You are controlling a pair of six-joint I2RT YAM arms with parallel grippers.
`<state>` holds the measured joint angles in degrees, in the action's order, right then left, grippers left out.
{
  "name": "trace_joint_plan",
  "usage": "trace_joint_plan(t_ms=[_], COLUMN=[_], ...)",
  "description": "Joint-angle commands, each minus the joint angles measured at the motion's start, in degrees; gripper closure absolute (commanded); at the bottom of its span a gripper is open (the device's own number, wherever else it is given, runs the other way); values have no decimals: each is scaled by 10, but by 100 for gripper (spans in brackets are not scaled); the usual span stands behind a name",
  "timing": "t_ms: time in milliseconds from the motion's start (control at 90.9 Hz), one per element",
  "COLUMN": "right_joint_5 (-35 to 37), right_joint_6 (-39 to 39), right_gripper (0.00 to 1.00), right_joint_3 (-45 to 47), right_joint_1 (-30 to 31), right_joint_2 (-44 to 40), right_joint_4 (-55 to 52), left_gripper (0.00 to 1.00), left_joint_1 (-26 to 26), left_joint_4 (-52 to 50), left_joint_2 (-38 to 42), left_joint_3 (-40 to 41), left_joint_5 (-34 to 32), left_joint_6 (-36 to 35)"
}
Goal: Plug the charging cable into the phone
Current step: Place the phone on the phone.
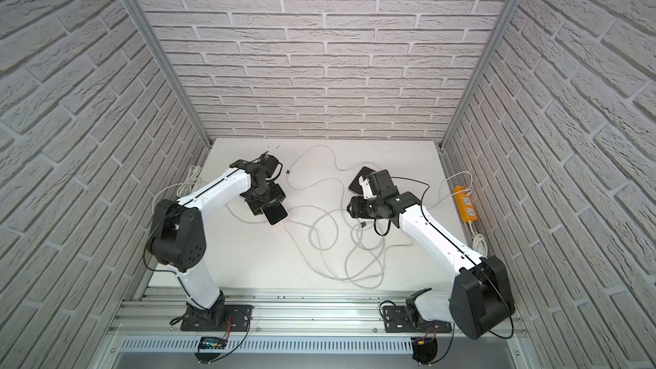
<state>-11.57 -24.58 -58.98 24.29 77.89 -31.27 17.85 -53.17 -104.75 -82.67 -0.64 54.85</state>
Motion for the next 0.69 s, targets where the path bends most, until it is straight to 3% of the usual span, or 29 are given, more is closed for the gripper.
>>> trace_joint_plan(t_ms=[0, 121, 187, 363, 572, 682], right_joint_5=[72, 113, 123, 146, 132, 101], right_joint_6=[-4, -9, -17, 14, 41, 43], right_gripper=[42, 43, 43, 45, 49, 45], right_joint_3=[-42, -81, -94, -194, -283, -334], right_joint_1=[-22, -50, -67, -82, -86, -84], right_joint_2=[36, 87, 108, 223, 327, 375], right_joint_4=[-32, -51, -46, -82, -90, -94], left_gripper=[100, 98, 83, 59, 4, 2], left_joint_1=[-7, -6, -6, -6, -4, -3], left_joint_4=[-5, -10, 1, 6, -24, -47], left_joint_2=[-37, -74, -76, -83, -43, -12], left_joint_3=[-43, -60, -54, -60, -60, -64], left_joint_5=[-9, -7, -9, 4, -16, -15], left_joint_6=[-31, -40, -43, -59, -87, -104])
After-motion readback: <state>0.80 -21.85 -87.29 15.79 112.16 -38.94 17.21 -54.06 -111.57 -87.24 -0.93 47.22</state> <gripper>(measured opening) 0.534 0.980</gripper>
